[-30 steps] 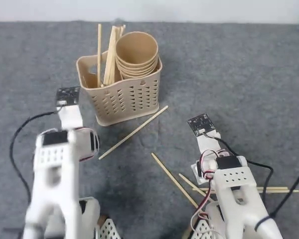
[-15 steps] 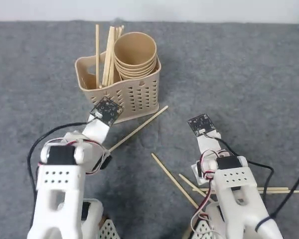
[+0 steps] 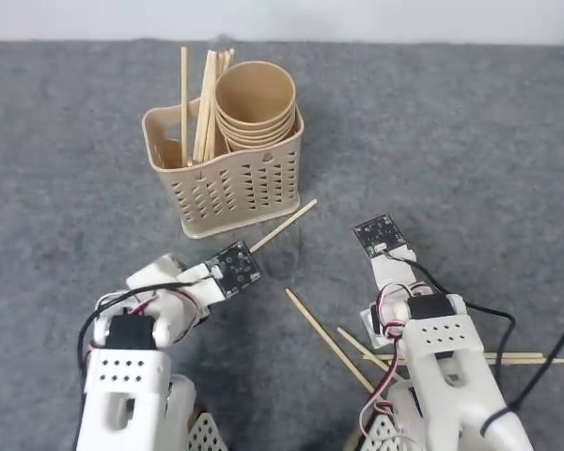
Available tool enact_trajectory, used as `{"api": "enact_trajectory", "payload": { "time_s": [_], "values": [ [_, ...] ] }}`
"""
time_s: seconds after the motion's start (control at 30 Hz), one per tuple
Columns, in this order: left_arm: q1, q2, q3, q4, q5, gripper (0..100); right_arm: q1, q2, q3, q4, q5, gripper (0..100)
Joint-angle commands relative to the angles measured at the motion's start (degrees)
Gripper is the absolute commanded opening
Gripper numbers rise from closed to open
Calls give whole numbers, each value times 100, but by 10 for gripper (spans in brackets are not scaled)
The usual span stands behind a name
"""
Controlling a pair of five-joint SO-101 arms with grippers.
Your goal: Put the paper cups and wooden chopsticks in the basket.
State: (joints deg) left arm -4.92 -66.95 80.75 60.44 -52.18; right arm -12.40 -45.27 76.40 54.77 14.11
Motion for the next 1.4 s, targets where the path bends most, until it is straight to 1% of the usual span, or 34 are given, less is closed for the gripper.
{"api": "enact_trajectory", "payload": {
  "time_s": [0.0, 0.17, 0.47, 0.57, 0.67, 0.77, 0.93, 1.03, 1.17, 1.37],
  "values": [
    [396, -114, 84, -237, 202, 206, -4, -189, -26, 31, 88, 203],
    [818, -105, 145, -273, 879, 206, -4, -189, -26, 31, 70, 203],
    [835, -97, 338, -598, 1459, 210, -4, -189, -26, 31, 62, 202],
    [853, 193, 295, -563, 1433, 210, -4, -189, -18, 31, 62, 202],
    [835, 923, -13, -563, 1020, 210, -4, -189, -18, 31, 62, 202],
    [826, 1916, -629, -563, 782, 210, -4, -189, -18, 31, 53, 202],
    [826, 3604, -1886, -563, 791, 207, 127, -189, -18, 40, 79, 202],
    [826, 4360, -2334, -563, 791, 206, 136, -189, -35, 92, 88, 202],
    [870, 4800, -2352, -563, 791, 206, 136, -189, -44, 92, 88, 202],
    [888, 4914, -2193, -563, 791, 196, 136, -189, -44, 101, 97, 202]
  ]
}}
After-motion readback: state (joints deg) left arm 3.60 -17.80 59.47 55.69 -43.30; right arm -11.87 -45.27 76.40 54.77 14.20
